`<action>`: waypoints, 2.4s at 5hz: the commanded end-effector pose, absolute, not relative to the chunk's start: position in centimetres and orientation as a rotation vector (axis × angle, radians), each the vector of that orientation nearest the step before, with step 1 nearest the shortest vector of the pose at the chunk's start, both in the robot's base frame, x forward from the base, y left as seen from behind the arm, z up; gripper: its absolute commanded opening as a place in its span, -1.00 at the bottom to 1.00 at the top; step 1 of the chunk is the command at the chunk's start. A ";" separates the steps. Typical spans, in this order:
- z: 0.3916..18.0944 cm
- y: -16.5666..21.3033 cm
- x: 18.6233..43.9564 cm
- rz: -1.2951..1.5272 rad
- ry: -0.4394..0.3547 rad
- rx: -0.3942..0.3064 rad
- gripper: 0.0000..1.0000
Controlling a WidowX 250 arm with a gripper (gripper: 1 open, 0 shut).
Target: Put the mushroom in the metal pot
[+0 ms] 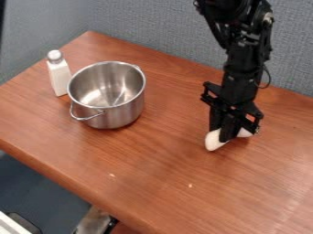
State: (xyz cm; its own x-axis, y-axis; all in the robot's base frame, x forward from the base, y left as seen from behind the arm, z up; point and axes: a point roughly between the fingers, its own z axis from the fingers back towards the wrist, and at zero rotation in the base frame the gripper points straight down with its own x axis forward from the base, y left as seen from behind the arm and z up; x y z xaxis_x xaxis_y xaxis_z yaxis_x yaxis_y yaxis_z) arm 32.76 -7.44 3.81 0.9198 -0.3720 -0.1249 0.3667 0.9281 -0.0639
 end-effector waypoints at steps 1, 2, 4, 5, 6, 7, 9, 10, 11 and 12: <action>7.9 -6.4 33.6 -0.421 0.054 -0.069 -1.00; 10.2 -2.6 34.3 -0.392 0.029 -0.082 1.00; 10.5 -2.1 30.5 -0.392 -0.002 -0.083 1.00; 9.3 -4.4 31.9 -0.399 0.028 -0.074 -1.00; 8.2 -5.5 33.3 -0.389 0.057 -0.065 -1.00; 9.2 -5.2 33.7 -0.342 0.054 -0.075 1.00; 4.4 -6.7 32.8 -0.151 0.080 -0.090 1.00; 4.1 -5.4 32.4 -0.244 0.089 -0.082 1.00; 3.9 -3.9 32.2 -0.330 0.102 -0.078 1.00; 3.0 -2.7 33.2 -0.422 0.116 -0.094 -1.00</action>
State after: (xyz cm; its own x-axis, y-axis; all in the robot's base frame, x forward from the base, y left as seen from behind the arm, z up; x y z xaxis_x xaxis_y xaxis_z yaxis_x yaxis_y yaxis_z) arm 32.80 -3.31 2.47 0.8999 -0.4208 -0.1142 0.4073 0.9048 -0.1241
